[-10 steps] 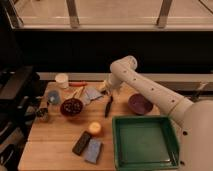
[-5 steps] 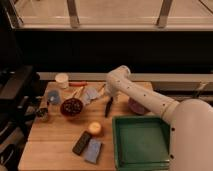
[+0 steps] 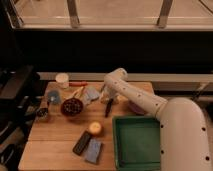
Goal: Place brush in paper cup
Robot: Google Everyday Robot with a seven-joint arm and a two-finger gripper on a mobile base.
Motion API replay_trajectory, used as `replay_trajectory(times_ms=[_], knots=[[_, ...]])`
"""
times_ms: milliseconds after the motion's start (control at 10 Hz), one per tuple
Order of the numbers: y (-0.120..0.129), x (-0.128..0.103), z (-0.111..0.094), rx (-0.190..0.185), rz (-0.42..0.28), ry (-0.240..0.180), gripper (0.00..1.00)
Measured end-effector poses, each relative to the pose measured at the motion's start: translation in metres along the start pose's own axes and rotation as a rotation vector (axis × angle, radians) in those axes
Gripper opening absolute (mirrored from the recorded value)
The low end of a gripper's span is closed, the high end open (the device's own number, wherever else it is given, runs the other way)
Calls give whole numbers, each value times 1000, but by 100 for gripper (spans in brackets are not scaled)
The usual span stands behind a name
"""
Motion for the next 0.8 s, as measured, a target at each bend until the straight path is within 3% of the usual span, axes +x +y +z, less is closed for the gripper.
replay_trajectory(times_ms=[500, 700, 800], knots=[[3, -2, -6, -3, 4, -5, 3], [2, -2, -6, -3, -4, -7, 0], [-2, 0, -10, 2, -40, -1, 0]])
